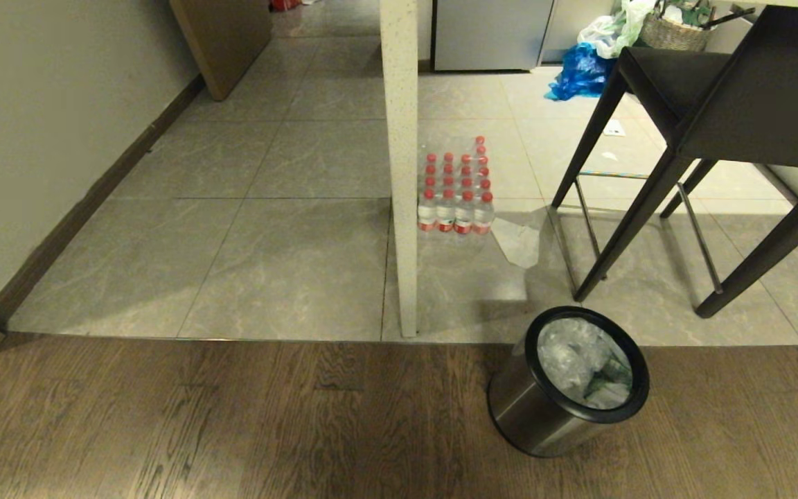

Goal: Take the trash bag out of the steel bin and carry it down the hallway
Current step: Place the outer trash can on the ground

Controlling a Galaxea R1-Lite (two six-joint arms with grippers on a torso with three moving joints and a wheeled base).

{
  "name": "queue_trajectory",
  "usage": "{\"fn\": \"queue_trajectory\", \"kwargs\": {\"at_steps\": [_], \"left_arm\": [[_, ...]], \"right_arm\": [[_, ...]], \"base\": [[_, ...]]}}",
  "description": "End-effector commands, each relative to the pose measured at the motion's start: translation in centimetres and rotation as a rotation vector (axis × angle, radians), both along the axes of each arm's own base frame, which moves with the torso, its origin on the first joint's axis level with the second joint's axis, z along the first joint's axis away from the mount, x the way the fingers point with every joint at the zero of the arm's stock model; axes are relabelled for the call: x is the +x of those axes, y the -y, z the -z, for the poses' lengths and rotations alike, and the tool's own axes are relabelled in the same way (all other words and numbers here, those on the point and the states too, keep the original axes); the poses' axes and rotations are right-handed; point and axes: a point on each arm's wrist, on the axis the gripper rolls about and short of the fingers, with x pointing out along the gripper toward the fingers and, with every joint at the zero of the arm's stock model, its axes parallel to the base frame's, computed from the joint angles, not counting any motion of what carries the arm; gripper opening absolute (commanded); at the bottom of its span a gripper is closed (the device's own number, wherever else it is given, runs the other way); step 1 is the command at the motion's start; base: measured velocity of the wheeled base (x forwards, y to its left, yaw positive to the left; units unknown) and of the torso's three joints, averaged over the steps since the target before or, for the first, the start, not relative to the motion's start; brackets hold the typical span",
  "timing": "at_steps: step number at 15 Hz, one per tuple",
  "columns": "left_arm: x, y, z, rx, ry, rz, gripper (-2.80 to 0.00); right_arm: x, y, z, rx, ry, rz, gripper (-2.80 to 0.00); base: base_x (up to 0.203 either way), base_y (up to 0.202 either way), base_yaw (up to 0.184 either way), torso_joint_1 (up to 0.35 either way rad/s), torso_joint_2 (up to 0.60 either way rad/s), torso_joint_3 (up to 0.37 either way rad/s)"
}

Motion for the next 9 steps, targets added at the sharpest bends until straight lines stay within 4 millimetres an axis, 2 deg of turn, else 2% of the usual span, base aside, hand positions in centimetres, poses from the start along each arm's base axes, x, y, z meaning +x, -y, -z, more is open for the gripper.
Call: {"fn": "queue_trajectory", "kwargs": {"at_steps": [1, 9], "left_arm": [[0.00, 0.00, 0.00, 0.000, 0.001, 0.000, -2.80], [0.00, 0.00, 0.00, 0.000, 0.001, 0.000, -2.80]], "right_arm": [[0.00, 0.00, 0.00, 0.000, 0.001, 0.000, -2.80], [0.00, 0.00, 0.00, 0.000, 0.001, 0.000, -2.80]], "base": [[0.000, 0.000, 0.000, 0.000, 0.00, 0.000], [0.000, 0.000, 0.000, 0.000, 0.00, 0.000]]}}
